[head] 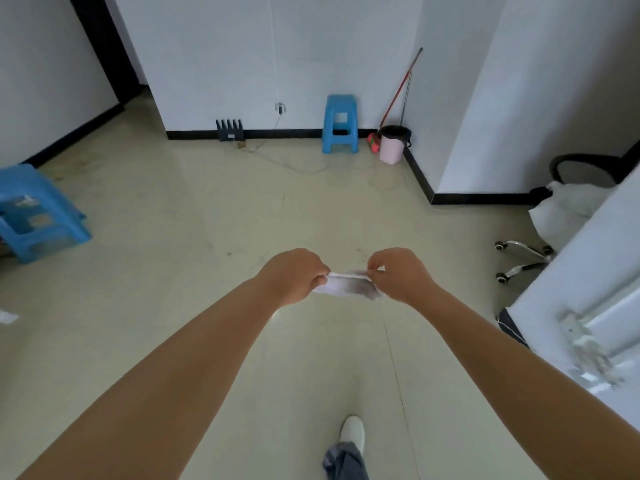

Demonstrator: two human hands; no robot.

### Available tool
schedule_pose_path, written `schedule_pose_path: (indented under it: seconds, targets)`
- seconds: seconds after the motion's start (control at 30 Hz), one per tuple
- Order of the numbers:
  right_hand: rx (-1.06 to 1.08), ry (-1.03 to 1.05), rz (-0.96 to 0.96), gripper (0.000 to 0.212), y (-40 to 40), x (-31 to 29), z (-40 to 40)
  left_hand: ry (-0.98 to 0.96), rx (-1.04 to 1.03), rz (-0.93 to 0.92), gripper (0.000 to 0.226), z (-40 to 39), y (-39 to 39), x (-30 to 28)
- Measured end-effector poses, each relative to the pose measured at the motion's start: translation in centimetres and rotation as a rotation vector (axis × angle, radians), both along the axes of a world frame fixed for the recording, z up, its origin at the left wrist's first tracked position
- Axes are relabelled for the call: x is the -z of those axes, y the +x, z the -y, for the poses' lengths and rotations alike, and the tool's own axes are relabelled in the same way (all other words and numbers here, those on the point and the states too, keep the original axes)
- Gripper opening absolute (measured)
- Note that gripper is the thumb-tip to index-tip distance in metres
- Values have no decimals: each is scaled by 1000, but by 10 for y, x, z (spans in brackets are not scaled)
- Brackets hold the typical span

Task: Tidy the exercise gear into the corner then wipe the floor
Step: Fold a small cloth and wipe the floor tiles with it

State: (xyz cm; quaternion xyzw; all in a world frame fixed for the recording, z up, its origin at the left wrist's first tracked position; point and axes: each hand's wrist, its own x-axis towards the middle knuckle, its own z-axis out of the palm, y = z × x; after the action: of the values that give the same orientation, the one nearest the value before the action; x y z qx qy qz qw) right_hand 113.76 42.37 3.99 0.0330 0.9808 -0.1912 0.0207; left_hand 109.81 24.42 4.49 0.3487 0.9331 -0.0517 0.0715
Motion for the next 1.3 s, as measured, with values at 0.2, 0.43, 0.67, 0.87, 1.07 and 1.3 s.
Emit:
schedule_pose_path:
  seconds: [0.2, 0.43, 0.67, 0.87, 1.07, 1.3]
  targets:
    - [-70, -2, 19, 23, -194, -8, -39, -21, -35, -14, 34, -36, -189, -17]
    - [-103, 4, 18, 23, -401, -15, -66, -16, -70, 16, 35, -61, -388, -23]
    - [-63, 32, -12, 23, -630, -22, -97, 12, -6, -20, 33, -94, -621, -32]
    - [-14, 42, 30, 23, -802, -33, -133, 51, 19, 38, 33, -131, -800, -40]
    - [12, 1, 74, 24, -967, -9, -188, 40, 42, 97, 34, -187, -969, -18]
    - [11, -25, 67, 22, -1192, 0, -273, 36, 26, 110, 34, -272, -1194, -16]
